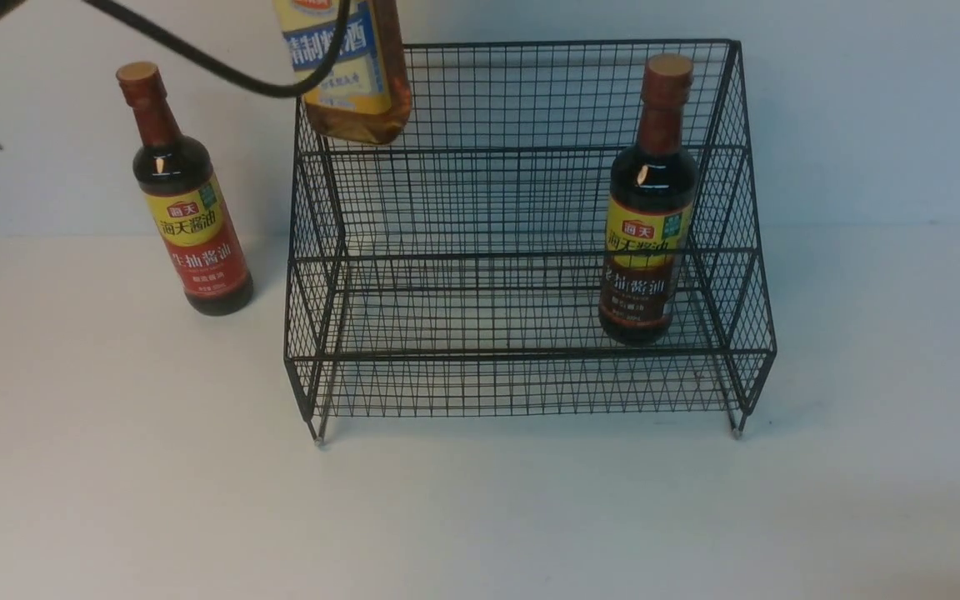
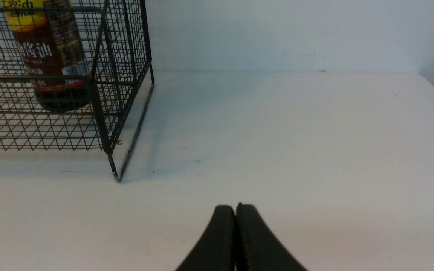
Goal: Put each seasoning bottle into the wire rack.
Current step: Use the left arm to put the condiment bottle back on the shelf
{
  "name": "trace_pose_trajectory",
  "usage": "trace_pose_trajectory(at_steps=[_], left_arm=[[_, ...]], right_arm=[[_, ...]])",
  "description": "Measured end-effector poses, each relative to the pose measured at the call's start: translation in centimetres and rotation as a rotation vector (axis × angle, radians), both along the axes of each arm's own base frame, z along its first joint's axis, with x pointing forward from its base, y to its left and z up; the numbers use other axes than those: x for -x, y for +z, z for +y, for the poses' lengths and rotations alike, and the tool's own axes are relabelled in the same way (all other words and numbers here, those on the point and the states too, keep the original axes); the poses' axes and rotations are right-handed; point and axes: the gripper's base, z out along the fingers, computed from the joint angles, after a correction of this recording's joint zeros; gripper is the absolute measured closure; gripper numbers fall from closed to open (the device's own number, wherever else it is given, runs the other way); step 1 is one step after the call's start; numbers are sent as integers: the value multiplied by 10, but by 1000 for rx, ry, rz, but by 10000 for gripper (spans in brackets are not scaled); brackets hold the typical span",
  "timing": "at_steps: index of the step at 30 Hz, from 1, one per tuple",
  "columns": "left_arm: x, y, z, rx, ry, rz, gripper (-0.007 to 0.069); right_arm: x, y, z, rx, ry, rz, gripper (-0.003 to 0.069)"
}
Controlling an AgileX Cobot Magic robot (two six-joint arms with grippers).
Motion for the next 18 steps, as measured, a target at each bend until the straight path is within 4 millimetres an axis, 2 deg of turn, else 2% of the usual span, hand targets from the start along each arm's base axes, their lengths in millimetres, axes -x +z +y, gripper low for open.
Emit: trace_pose_trajectory(at_steps=[8,18], left_arm=[[-26,-13,-8,-10,-9,31,314],[-37,-37,-13,-124,-27,112,314]], right_arm=[[0,0,0,0,0,0,673],[0,0,0,0,0,0,673]])
